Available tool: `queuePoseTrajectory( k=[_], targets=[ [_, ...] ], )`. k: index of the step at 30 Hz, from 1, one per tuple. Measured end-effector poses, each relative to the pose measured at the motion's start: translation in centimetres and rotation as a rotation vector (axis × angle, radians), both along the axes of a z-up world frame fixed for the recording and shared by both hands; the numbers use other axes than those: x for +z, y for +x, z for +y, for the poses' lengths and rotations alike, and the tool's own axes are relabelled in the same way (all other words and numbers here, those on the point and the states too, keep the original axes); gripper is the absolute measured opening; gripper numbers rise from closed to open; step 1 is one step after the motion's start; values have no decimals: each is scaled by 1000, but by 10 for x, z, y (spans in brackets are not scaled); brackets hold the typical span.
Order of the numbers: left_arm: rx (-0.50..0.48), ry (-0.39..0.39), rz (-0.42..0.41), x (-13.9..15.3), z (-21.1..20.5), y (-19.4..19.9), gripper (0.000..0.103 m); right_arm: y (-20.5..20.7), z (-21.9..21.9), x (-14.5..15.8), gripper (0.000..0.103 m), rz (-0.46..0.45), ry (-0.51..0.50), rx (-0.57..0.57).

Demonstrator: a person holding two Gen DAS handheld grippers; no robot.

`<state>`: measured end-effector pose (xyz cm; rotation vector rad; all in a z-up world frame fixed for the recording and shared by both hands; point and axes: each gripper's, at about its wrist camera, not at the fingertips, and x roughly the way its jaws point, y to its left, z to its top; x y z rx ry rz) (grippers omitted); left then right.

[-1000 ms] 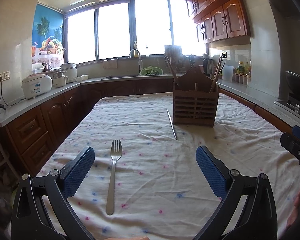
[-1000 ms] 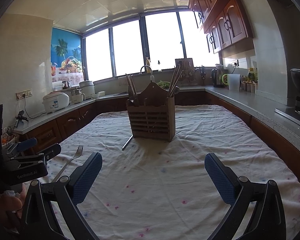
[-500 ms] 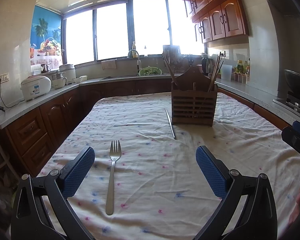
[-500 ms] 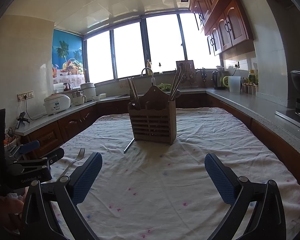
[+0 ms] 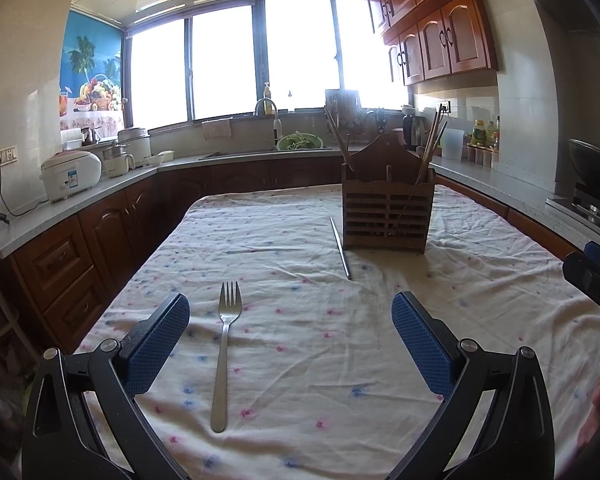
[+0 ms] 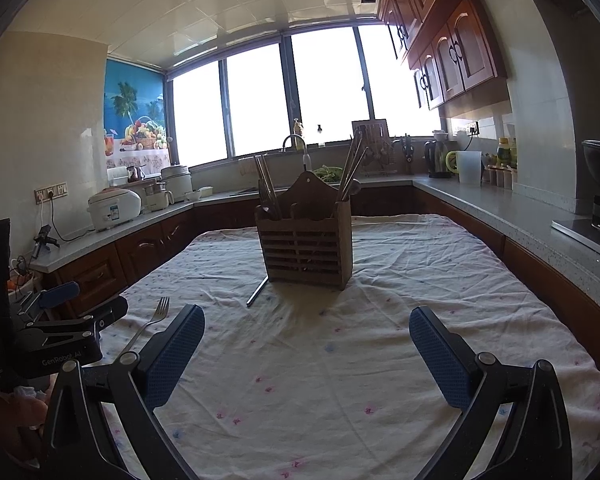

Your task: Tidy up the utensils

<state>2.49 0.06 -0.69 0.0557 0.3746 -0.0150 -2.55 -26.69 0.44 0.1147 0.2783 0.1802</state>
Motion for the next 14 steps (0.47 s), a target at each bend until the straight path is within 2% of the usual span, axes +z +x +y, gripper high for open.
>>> queuePoseTrajectory(
  k=[14],
  targets=[
    [-8,-1,11,-2,-1,7,103,7,-4,0,103,14,6,2]
  ],
)
